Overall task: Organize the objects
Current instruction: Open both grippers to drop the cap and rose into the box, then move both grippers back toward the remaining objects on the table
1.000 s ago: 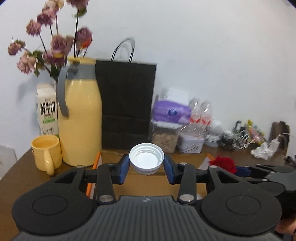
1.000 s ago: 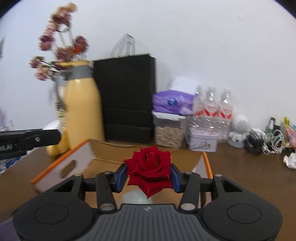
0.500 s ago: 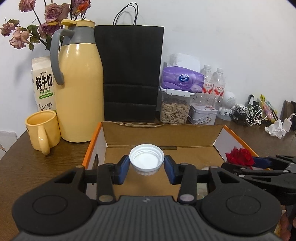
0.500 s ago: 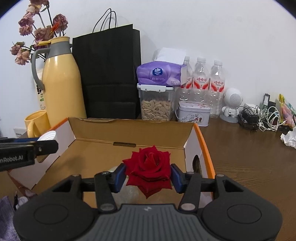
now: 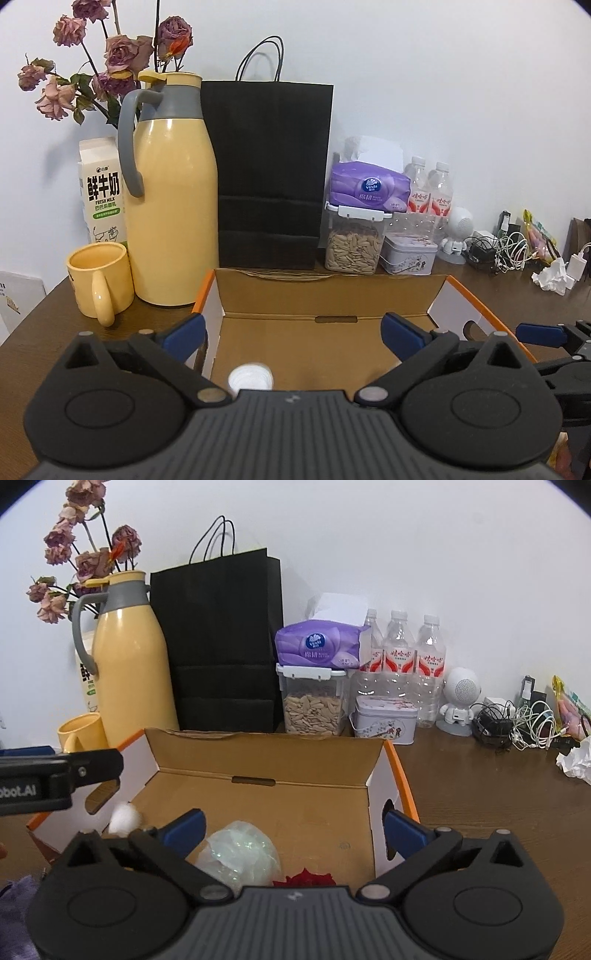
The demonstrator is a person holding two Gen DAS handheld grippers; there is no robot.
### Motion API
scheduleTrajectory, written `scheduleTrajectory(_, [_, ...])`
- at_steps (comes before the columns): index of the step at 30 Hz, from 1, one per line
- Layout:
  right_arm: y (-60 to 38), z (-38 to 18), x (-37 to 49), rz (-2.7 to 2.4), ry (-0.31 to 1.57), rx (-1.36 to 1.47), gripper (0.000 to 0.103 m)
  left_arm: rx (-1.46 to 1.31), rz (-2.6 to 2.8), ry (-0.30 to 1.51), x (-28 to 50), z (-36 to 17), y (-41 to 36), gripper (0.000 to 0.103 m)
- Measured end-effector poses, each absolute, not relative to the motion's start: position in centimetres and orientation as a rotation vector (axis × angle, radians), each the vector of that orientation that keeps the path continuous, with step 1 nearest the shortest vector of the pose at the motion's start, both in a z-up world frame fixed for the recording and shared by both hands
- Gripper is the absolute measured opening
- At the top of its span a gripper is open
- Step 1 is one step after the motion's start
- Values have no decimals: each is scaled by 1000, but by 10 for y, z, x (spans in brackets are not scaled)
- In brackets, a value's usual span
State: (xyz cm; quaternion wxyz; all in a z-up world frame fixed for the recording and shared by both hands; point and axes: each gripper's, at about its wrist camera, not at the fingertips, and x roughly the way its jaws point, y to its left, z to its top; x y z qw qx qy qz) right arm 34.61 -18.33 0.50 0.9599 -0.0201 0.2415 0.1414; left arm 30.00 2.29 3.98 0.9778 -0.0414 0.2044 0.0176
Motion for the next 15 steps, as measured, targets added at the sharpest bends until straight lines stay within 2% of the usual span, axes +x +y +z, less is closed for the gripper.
scheduleTrajectory(15, [-191, 19, 316, 315, 428, -58, 103, -89, 28, 345, 267, 60, 27, 103])
